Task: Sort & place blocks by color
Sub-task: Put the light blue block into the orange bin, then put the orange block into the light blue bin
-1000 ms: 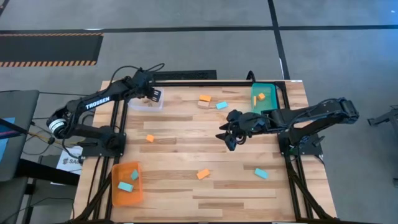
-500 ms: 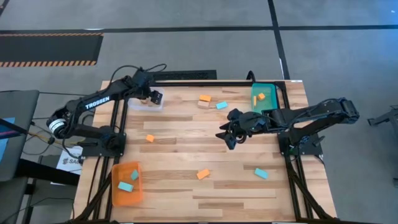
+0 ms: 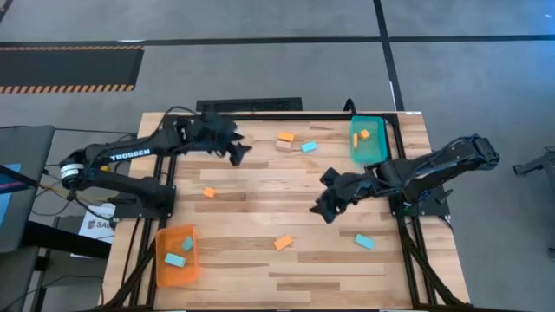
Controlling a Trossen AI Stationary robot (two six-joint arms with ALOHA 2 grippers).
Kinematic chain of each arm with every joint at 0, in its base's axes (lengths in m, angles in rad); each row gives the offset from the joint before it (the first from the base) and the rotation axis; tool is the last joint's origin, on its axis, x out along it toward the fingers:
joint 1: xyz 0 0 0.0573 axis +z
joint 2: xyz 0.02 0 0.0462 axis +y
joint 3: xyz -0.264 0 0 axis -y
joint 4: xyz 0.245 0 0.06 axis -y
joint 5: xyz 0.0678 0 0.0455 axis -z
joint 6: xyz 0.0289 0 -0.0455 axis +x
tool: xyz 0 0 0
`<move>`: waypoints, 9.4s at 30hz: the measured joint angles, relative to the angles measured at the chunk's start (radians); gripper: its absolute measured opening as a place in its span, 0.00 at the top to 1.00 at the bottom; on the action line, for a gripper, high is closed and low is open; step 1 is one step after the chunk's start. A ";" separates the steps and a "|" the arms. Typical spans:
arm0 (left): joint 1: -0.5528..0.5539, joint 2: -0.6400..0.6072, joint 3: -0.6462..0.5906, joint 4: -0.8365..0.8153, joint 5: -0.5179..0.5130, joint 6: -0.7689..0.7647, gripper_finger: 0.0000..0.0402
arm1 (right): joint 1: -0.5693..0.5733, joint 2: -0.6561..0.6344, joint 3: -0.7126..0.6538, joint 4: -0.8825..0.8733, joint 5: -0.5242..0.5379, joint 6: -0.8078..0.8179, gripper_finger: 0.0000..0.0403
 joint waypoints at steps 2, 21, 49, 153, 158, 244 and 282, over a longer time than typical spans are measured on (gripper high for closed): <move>-0.084 0.000 0.000 0.073 -0.009 0.040 0.36 | 0.026 0.002 0.000 -0.040 -0.034 0.038 0.37; -0.425 0.000 -0.071 0.371 -0.083 0.196 0.36 | 0.327 0.105 0.000 -0.349 -0.258 0.641 0.46; -0.426 0.000 -0.093 0.413 -0.028 0.130 0.36 | 0.329 0.452 -0.129 -0.454 -0.367 0.085 0.33; -0.633 -0.039 -0.403 0.401 -0.225 -1.319 0.40 | -0.156 0.853 0.723 0.033 -0.078 -0.940 0.73; -0.633 -0.034 -0.401 0.413 -0.245 -1.323 0.55 | -0.156 0.854 0.723 0.034 -0.058 -0.947 0.73; -0.824 -0.186 -0.330 0.381 -0.660 -0.277 0.52 | -0.823 0.906 0.763 -0.368 -0.208 -1.215 0.40; -0.638 -0.181 -0.344 0.421 -0.447 -0.185 0.66 | -0.803 1.143 1.052 -0.588 -0.267 -1.302 0.51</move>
